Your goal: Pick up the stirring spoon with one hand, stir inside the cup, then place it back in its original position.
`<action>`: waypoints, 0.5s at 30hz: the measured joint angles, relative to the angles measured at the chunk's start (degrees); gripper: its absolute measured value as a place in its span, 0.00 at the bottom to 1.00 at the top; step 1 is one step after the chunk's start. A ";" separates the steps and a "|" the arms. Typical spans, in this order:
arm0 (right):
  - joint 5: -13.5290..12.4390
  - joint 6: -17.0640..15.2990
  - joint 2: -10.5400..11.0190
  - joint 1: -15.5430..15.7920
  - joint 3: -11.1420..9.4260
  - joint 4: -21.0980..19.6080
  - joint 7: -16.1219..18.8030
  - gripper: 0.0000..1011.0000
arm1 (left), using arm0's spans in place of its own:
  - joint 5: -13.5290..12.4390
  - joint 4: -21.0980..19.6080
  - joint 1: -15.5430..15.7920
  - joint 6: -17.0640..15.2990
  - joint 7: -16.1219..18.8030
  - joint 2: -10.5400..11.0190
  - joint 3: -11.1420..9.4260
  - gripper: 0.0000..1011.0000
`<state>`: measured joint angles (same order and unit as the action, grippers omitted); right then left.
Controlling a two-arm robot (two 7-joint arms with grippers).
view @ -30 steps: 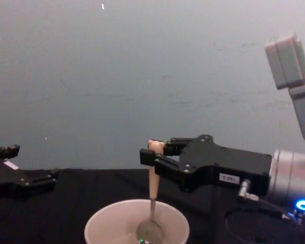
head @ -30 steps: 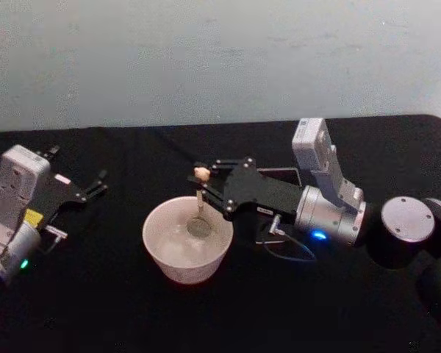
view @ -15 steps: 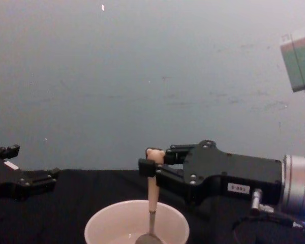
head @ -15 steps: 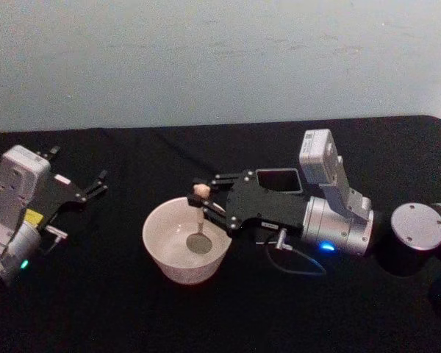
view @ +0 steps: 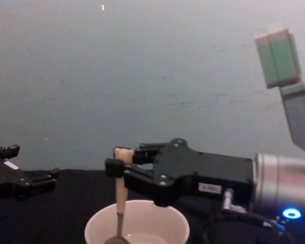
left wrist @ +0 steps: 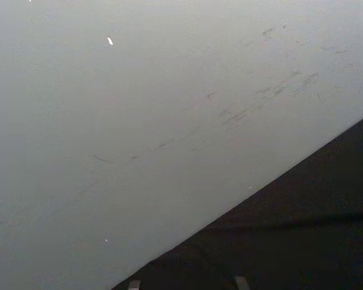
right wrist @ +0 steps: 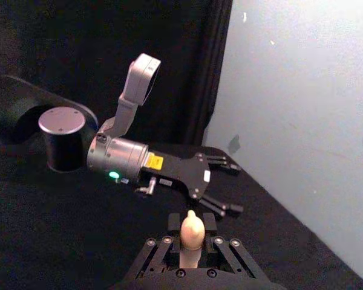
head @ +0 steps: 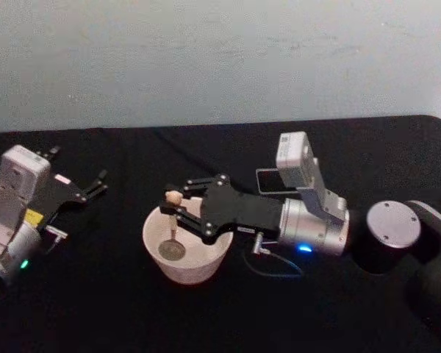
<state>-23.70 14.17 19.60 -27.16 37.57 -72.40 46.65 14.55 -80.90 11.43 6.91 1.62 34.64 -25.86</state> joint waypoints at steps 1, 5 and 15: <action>0.04 0.09 -0.26 -0.21 0.08 0.32 -0.11 0.21 | 0.00 0.00 0.00 0.00 0.00 0.00 0.00 0.99; 0.53 0.41 -1.52 -1.17 0.30 2.02 -1.06 0.21 | 0.00 0.00 0.00 0.00 0.00 0.00 0.00 0.99; 1.99 0.23 -3.18 -2.36 -0.88 5.31 -4.88 0.21 | 0.00 0.00 0.00 0.00 0.00 0.00 0.00 0.99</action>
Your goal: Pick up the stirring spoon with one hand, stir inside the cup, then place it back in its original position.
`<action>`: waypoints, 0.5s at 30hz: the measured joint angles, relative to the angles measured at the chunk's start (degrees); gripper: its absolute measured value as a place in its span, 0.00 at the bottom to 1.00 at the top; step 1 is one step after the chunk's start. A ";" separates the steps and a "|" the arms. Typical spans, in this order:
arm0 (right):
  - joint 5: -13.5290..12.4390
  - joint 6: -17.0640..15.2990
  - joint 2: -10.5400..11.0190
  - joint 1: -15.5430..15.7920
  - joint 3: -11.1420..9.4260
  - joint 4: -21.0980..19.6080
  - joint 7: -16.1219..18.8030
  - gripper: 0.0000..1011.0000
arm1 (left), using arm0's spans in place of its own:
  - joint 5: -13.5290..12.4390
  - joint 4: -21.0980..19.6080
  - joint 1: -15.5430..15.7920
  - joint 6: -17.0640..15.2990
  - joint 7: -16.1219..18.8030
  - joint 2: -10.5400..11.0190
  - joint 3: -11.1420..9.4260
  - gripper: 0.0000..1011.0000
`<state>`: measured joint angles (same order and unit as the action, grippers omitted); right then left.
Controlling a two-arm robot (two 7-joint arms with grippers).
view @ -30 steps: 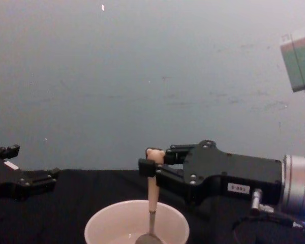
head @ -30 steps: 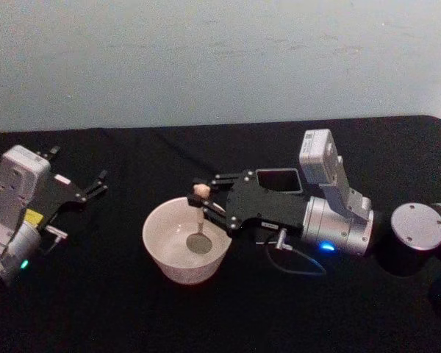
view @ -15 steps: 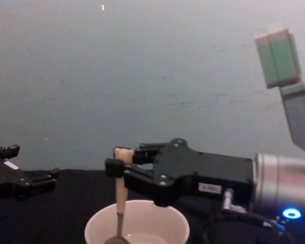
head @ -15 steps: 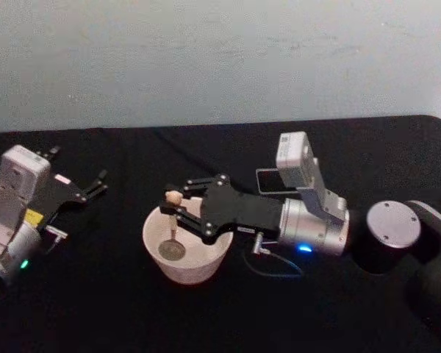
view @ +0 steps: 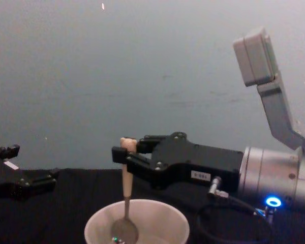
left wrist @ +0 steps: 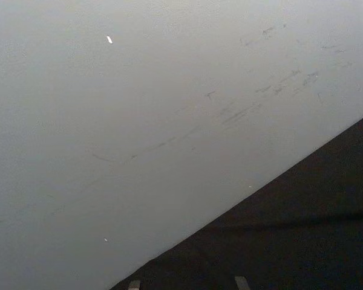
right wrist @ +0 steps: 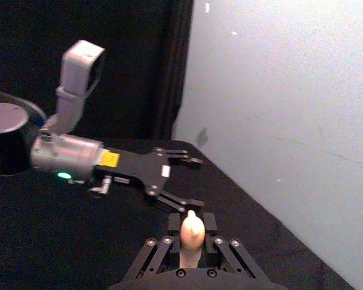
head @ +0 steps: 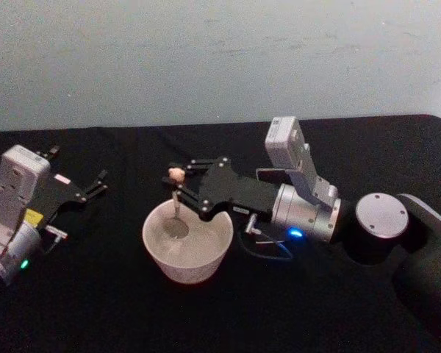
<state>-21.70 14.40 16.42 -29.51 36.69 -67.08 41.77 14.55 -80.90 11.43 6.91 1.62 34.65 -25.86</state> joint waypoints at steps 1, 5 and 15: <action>0.09 -0.09 -0.04 0.00 -0.36 0.13 -0.47 0.21 | 0.00 0.00 0.00 0.00 0.00 0.00 0.00 0.99; 0.27 -0.32 -0.01 0.06 -1.06 0.18 -1.13 0.21 | 0.00 0.00 0.00 0.00 0.00 0.00 0.00 0.99; 0.54 -1.02 0.59 0.91 -2.08 -0.56 -1.56 0.21 | 0.00 0.00 0.00 0.00 0.00 -0.01 0.00 0.99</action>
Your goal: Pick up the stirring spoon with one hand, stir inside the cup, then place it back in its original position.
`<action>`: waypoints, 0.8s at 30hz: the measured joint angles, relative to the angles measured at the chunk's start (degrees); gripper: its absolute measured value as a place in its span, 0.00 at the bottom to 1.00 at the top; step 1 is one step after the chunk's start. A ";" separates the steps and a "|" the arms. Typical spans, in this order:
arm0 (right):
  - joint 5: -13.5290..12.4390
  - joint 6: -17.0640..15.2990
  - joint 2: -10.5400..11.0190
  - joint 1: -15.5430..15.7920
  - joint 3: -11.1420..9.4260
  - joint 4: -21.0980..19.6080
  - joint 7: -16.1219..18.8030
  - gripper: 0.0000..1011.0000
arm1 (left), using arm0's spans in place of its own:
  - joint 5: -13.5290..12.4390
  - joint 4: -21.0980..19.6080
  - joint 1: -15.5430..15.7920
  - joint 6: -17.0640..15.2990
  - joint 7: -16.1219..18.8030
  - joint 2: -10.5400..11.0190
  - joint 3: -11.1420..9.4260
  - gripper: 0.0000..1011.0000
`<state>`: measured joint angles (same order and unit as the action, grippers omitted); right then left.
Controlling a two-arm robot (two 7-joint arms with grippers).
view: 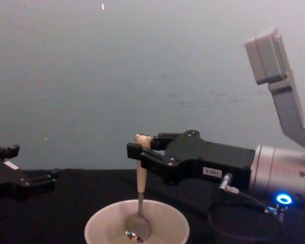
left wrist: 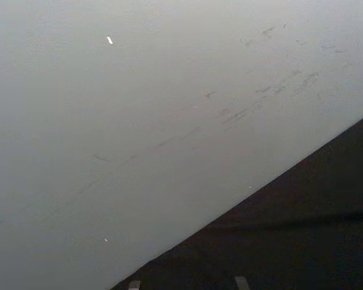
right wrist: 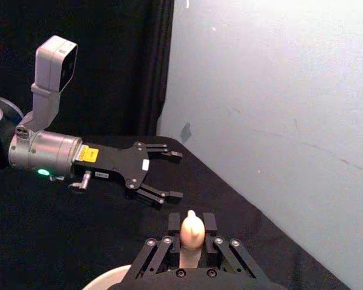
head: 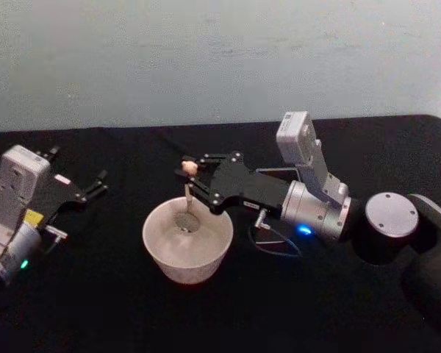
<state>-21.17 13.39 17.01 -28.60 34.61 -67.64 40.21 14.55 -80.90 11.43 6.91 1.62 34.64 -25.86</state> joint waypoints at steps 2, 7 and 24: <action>0.00 -0.13 0.18 0.20 -0.18 -0.30 0.00 0.21 | 0.00 0.00 0.00 0.00 0.00 0.00 0.00 0.99; -0.20 -0.47 0.88 0.81 -0.60 -1.34 0.08 0.21 | 0.00 0.00 0.00 0.00 0.00 0.00 0.00 0.99; -1.60 -2.50 5.84 4.36 -0.98 -7.74 2.09 0.21 | 0.00 0.00 0.00 0.00 0.00 0.00 0.00 0.99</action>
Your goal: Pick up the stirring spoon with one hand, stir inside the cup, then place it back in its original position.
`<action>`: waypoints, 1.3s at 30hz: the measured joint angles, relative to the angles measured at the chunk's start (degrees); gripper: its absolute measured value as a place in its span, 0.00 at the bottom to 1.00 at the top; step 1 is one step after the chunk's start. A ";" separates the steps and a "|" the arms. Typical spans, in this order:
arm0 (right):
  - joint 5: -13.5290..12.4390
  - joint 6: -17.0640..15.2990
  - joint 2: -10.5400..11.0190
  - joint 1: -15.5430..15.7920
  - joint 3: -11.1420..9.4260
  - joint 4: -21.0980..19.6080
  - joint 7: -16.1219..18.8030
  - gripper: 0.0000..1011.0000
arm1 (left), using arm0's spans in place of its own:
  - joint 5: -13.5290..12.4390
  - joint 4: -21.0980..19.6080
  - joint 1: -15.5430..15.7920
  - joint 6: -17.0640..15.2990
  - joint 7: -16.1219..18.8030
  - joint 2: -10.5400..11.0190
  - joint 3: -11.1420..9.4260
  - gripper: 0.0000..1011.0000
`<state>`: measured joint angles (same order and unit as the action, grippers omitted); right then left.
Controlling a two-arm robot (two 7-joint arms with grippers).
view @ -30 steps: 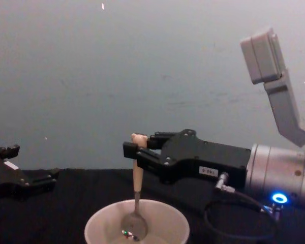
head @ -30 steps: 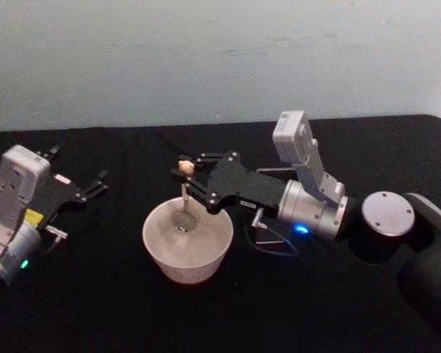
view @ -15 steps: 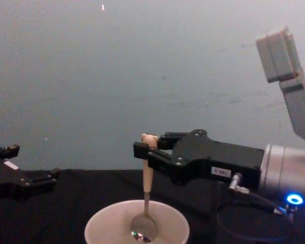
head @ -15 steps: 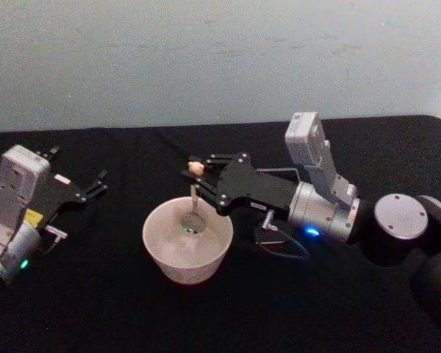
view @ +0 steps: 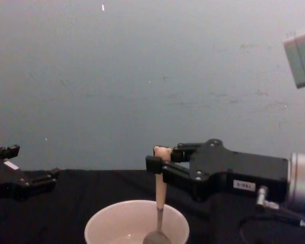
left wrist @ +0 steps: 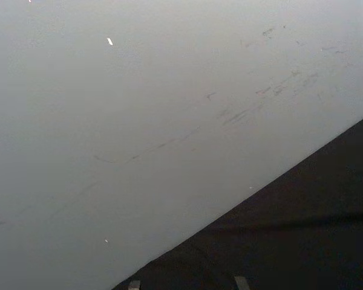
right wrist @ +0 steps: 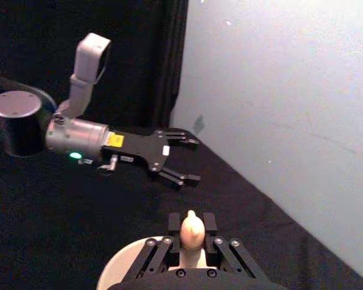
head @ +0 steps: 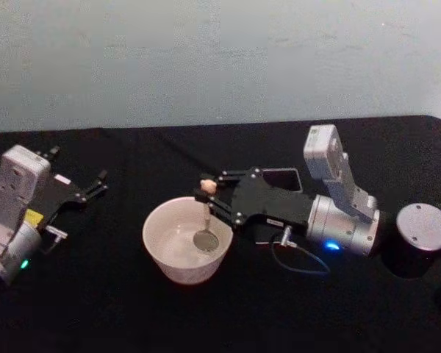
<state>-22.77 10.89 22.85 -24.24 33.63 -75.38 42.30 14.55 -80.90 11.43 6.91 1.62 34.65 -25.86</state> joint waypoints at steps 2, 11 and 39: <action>-0.46 -0.35 0.60 0.52 0.11 -0.98 0.50 0.21 | 0.00 0.00 0.00 0.00 0.00 0.00 0.00 0.99; -1.81 -0.78 1.00 1.27 1.72 -2.90 2.29 0.21 | 0.00 0.00 0.00 0.00 0.00 0.00 0.00 0.99; 0.45 1.90 -5.38 -4.20 2.03 7.09 -1.31 0.21 | 0.00 0.00 0.00 0.00 0.00 0.00 0.00 0.99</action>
<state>-22.32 12.79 17.47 -28.44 35.66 -68.29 40.98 14.55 -80.90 11.43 6.91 1.62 34.65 -25.86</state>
